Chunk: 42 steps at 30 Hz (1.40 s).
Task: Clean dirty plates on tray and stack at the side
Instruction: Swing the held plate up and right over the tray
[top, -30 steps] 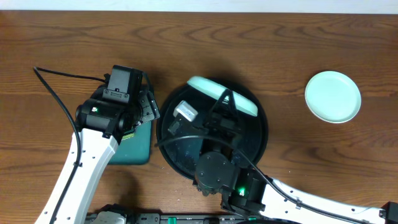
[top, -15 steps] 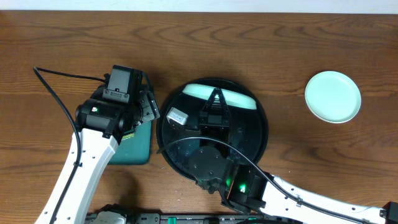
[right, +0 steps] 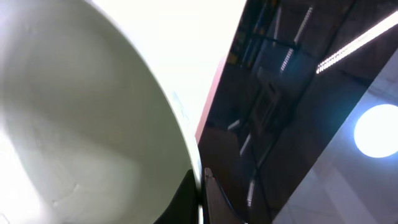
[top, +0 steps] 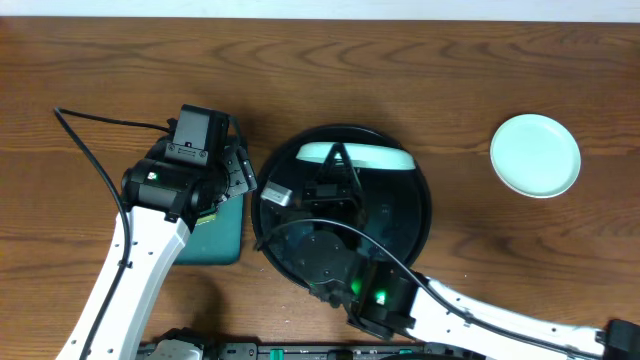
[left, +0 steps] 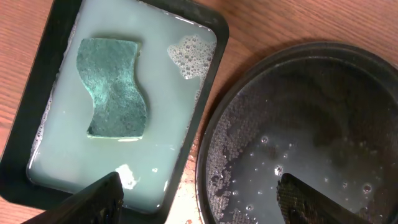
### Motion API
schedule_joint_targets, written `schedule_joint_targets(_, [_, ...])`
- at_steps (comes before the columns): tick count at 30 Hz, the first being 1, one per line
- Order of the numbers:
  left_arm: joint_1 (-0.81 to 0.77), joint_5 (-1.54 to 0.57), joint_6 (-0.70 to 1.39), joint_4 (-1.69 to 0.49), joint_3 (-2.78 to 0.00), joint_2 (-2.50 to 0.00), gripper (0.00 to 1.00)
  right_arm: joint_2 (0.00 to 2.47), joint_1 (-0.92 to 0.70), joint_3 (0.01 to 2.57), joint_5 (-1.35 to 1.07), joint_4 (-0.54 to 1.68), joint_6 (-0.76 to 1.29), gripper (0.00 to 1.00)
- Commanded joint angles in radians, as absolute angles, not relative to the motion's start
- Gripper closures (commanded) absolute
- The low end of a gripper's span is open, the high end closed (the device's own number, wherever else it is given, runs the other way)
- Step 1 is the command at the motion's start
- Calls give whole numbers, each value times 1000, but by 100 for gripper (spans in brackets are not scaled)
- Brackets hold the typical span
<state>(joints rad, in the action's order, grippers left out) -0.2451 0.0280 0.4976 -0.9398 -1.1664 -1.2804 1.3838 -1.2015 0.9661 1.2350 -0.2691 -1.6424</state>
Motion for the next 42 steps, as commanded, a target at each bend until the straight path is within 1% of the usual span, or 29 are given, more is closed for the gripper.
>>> schedule_joint_targets(1, [-248, 26, 503, -945, -1169, -1285, 20, 1392, -1184, 982, 1225, -309, -1518, 99])
schedule_joint_targets(3, [-248, 26, 502, -945, -1169, -1285, 20, 1391, -1176, 982, 1234, -324, -1471, 99])
schedule_joint_targets(5, [-249, 26, 502, -945, -1169, -1285, 20, 1391, -1162, 982, 1258, -321, -1490, 99])
schedule_joint_targets(9, [-248, 26, 502, -945, -1169, -1285, 20, 1391, -1118, 982, 1309, -330, -1620, 99])
schedule_joint_targets(11, [-249, 26, 502, -945, -1169, -1285, 20, 1390, -1075, 982, 1328, -363, -1691, 99])
schedule_joint_targets(16, [-248, 26, 502, -942, -1169, -1285, 20, 1387, -966, 982, 1380, -361, -1916, 99])
schedule_joint_targets(19, [-248, 26, 502, -941, -1169, -1285, 20, 1388, -909, 982, 1381, -359, -2010, 99])
schedule_joint_targets(26, [-248, 27, 502, -940, -1169, -1285, 20, 1388, -875, 982, 1308, -378, -2056, 99])
schedule_joint_targets(28, [-248, 27, 502, -939, -1169, -1285, 20, 1388, -875, 982, 1251, -469, -2004, 99])
schedule_joint_targets(30, [-248, 27, 502, -939, -1169, -1285, 20, 1388, -875, 982, 1209, -574, -1907, 99])
schedule_joint_targets(32, [-248, 27, 502, -938, -1169, -1285, 20, 1388, -876, 982, 1202, -677, -1766, 99])
schedule_joint_targets(34, [-248, 26, 502, -937, -1169, -1285, 20, 1388, -876, 982, 1222, -749, -1568, 99])
schedule_joint_targets(35, [-248, 26, 502, -937, -1169, -1285, 20, 1388, -876, 982, 1238, -769, -1487, 99])
schedule_joint_targets(36, [-248, 26, 502, -937, -1169, -1285, 20, 1388, -877, 982, 1296, -778, -1273, 99])
schedule_joint_targets(39, [-248, 26, 503, -938, -1169, -1285, 20, 1388, -877, 982, 1395, -773, -1034, 99])
schedule_joint_targets(42, [-249, 26, 502, -938, -1169, -1285, 20, 1388, -879, 982, 1546, -774, -830, 98])
